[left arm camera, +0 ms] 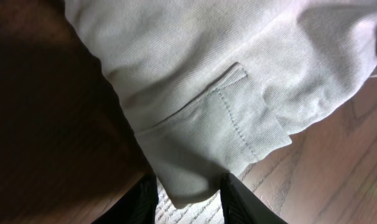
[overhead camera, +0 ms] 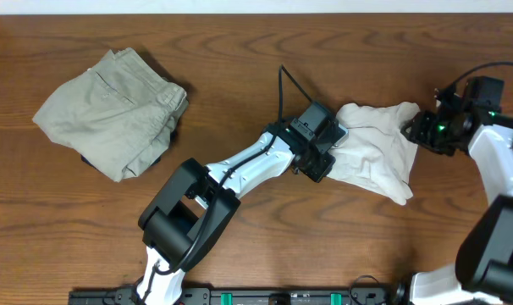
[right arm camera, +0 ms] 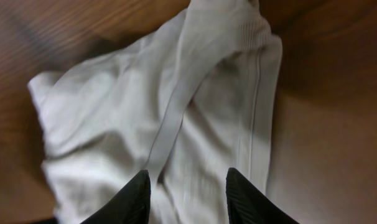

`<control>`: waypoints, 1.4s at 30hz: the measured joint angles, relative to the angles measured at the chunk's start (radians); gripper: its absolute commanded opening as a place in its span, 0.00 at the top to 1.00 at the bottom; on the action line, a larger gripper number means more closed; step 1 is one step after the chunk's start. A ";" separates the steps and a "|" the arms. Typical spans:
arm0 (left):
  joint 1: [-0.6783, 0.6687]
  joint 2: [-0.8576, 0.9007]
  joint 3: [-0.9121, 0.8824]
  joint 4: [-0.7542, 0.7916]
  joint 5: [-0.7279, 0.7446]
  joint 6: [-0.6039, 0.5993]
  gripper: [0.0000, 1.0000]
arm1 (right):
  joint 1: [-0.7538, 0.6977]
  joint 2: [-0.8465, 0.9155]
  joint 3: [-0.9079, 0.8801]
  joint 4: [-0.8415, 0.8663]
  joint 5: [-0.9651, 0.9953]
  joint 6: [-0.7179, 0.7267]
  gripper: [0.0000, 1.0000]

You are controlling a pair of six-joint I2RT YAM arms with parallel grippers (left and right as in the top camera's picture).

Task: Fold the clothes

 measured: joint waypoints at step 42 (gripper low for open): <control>0.002 0.000 0.000 -0.042 0.000 0.001 0.39 | -0.127 0.236 -0.006 0.438 -0.305 0.232 0.61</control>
